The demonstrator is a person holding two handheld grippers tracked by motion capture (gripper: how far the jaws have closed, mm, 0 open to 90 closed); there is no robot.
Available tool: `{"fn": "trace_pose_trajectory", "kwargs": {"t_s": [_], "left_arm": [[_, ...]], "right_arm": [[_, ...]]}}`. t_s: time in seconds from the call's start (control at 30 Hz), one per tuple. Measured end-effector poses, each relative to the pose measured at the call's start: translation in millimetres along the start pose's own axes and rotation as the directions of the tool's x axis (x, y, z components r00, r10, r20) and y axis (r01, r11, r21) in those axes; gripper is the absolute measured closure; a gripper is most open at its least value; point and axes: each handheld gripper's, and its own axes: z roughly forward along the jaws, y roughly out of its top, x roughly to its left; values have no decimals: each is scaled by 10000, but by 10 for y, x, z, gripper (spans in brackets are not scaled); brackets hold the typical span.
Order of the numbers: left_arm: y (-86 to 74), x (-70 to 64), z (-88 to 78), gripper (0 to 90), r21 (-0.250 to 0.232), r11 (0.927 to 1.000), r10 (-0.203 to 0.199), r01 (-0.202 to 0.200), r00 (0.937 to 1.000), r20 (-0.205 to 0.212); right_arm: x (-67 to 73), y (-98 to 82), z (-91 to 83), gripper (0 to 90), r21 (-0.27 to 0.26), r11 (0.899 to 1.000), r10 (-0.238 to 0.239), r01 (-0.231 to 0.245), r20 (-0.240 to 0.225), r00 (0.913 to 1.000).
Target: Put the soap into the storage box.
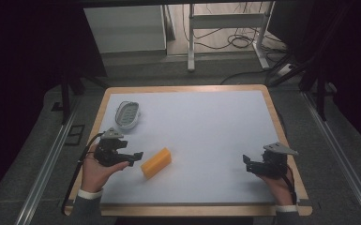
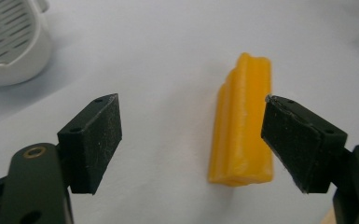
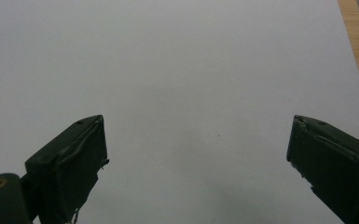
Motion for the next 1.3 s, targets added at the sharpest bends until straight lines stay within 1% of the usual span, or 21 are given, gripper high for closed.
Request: {"fn": "trace_pose_trajectory", "kwargs": {"t_s": [0.1,0.2,0.3,0.4,0.5,0.57,0.63,0.7,0.83,0.93,0.97,1.0,1.03,1.07,1.1,1.13,1.23,1.3], "left_arm": [[36,-64,59,201,146,9997,217,-219,9996,158],[54,-114,106,201,244,9990,371,-376,9991,210],[53,-140,147,201,330,9987,384,-393,9989,270],[47,-174,208,203,504,9977,447,-463,9985,324],[41,-218,263,219,544,9969,545,-562,9980,315],[36,-237,301,221,654,9960,586,-610,9975,383],[32,-249,334,222,755,9952,593,-615,9978,310],[35,-256,366,222,832,9945,605,-630,9977,321],[66,-312,428,224,1083,9904,834,-865,9960,331],[90,-374,473,241,1205,9871,1038,-1052,9944,179],[92,-377,488,245,1215,9875,978,-1006,9948,287],[91,-376,505,246,1266,9864,1022,-1050,9944,280],[86,-382,525,248,1345,9858,993,-1003,9950,142],[86,-382,525,249,1345,9858,993,-1003,9950,142],[77,-384,567,249,1554,9824,1038,-1041,9946,100],[75,-387,586,250,1624,9810,1055,-1066,9943,154],[70,-393,636,262,1697,9797,1054,-1070,9943,182],[67,-394,668,278,1829,9767,1106,-1123,9937,195]], "right_arm": [[11,-3,6,49,47,10000,-7,7,-37,10000],[19,2,1,49,20,10000,-25,25,-57,10000],[16,-1,-1,49,16,10000,-25,25,-26,10000],[11,-5,2,49,18,10000,-22,22,14,10000],[13,-5,3,49,38,10000,-43,43,9,10000],[17,-5,5,49,48,10000,-73,72,38,10000],[17,-9,10,49,66,10000,-68,68,44,10000],[15,-12,14,49,81,9999,-82,81,54,10000],[12,-14,18,49,112,9999,-71,70,44,10000],[13,-18,21,49,122,9999,-75,74,65,10000],[13,-19,21,49,123,9999,-80,79,65,9999],[12,-20,20,49,125,9999,-83,82,67,9999],[10,-20,19,49,123,9999,-87,87,67,9999],[10,-20,19,49,123,9999,-87,87,67,9999],[5,-22,18,49,130,9999,-80,79,47,10000],[4,-22,20,49,141,9999,-74,73,50,10000],[6,-24,25,49,182,9998,-72,70,62,10000],[7,-26,28,49,191,9998,-85,84,68,9999]]}}
